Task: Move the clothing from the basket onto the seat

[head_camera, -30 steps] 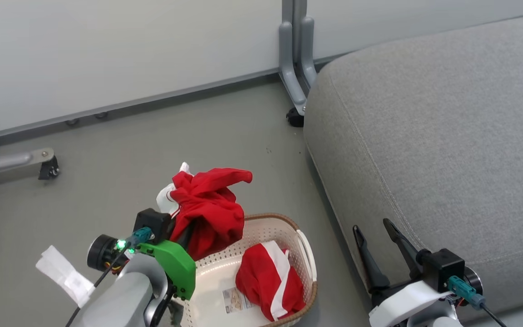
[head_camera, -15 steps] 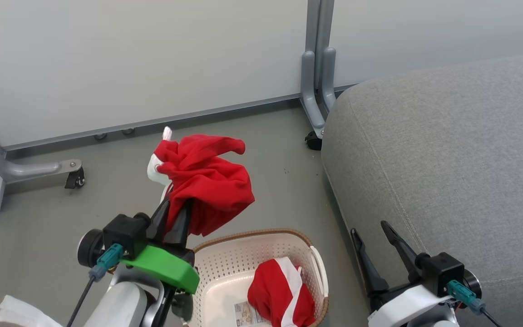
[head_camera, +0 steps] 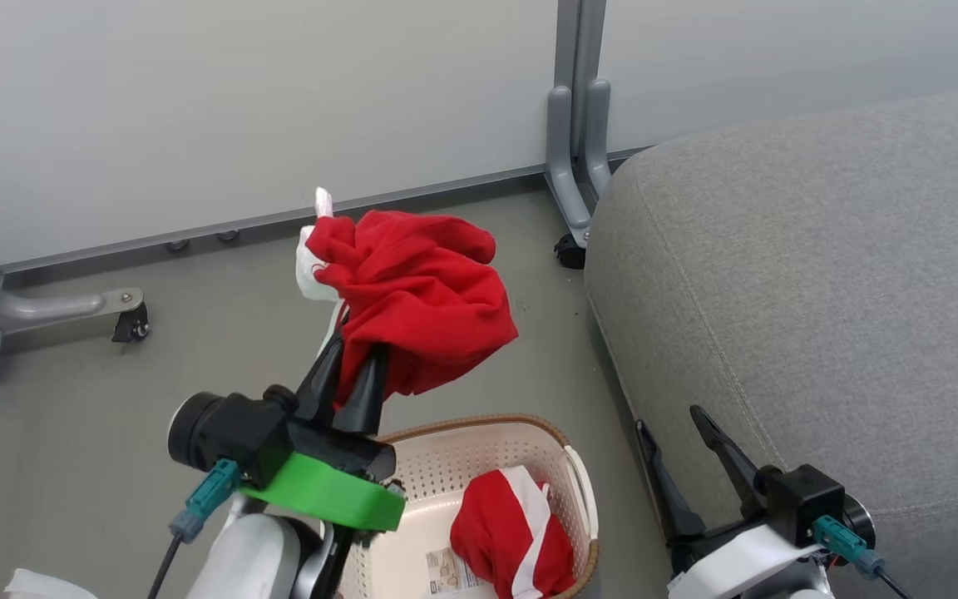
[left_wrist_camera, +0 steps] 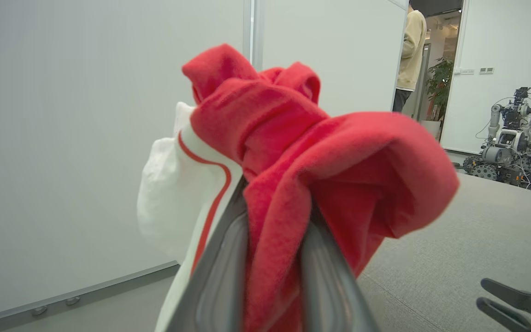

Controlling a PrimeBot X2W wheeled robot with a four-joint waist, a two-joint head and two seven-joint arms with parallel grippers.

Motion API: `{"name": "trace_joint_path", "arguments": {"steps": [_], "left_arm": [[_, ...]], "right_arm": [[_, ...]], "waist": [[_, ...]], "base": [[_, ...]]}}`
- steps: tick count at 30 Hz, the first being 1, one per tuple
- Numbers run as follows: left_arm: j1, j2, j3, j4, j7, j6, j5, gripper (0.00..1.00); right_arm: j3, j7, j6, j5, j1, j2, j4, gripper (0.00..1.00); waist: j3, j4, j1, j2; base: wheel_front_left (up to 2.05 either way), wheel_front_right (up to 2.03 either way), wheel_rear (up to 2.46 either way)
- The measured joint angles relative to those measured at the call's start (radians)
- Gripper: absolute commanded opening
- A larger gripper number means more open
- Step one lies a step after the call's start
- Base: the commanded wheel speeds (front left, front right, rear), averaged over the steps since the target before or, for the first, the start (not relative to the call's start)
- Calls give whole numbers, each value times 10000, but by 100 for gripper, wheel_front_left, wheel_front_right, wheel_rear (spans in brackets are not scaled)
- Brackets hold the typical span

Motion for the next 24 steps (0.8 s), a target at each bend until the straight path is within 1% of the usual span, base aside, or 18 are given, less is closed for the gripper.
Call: {"name": "trace_joint_path", "arguments": {"steps": [5, 10, 24], "left_arm": [[0, -153, -635, -593, 0, -38, -102, 0], [-52, -111, -1070, -846, -2, -44, -374, 0], [-94, 42, -1093, -836, -2, -44, -546, 0]], "right_arm": [[2, 0, 0, 0, -1, -4, 40, 100], [40, 0, 0, -2, -5, -2, 75, 100], [92, 0, 0, -4, -17, 10, 81, 100]], "waist": [[33, -74, 0, 0], [49, -130, 0, 0], [73, -203, 0, 0]], "base": [[0, 0, 0], [0, 0, 0], [0, 0, 0]]}}
